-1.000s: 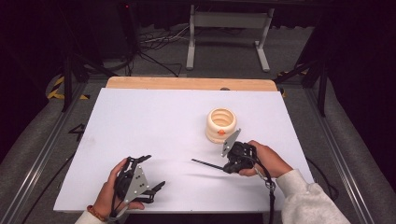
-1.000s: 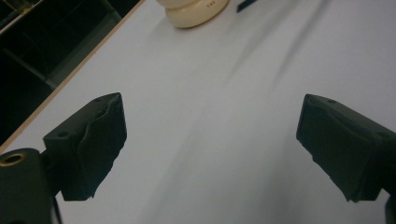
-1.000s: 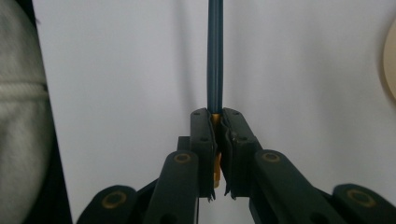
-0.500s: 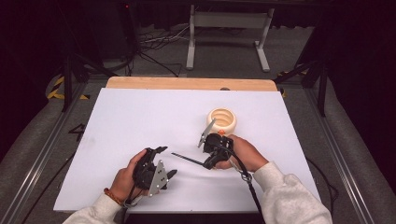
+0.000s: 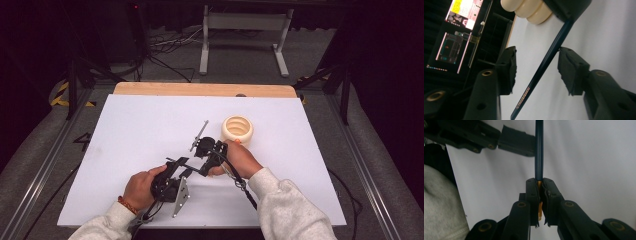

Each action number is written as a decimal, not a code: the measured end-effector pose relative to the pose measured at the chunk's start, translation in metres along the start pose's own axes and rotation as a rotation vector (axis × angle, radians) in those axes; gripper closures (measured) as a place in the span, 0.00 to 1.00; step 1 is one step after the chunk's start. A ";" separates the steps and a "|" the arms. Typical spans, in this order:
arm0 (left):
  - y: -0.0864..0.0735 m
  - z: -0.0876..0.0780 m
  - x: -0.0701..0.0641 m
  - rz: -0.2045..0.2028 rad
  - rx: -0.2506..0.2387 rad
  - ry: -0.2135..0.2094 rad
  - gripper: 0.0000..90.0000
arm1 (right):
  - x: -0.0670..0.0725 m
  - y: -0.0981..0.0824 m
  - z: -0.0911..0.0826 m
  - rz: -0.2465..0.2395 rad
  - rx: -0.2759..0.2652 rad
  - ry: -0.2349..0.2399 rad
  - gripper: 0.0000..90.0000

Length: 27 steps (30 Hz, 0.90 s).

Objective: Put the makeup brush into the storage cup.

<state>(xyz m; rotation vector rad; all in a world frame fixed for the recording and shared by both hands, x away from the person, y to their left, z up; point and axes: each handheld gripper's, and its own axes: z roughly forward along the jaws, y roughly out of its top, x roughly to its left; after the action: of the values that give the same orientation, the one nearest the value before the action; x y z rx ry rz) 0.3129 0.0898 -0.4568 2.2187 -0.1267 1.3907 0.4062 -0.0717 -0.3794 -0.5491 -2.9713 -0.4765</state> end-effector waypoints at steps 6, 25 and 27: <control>0.005 0.000 -0.007 0.095 0.050 0.003 0.79 | 0.001 0.007 0.002 0.003 -0.006 0.001 0.93; 0.009 0.005 -0.010 0.154 0.120 -0.060 0.92 | 0.003 0.009 0.005 0.012 -0.028 0.001 0.91; 0.008 0.005 -0.009 0.134 0.124 -0.071 0.92 | 0.003 0.008 0.004 0.016 -0.037 0.015 0.90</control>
<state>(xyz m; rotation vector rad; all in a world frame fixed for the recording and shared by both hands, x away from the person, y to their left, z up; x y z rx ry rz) 0.3104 0.0786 -0.4630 2.4010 -0.2230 1.4252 0.4065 -0.0622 -0.3808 -0.5702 -2.9468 -0.5324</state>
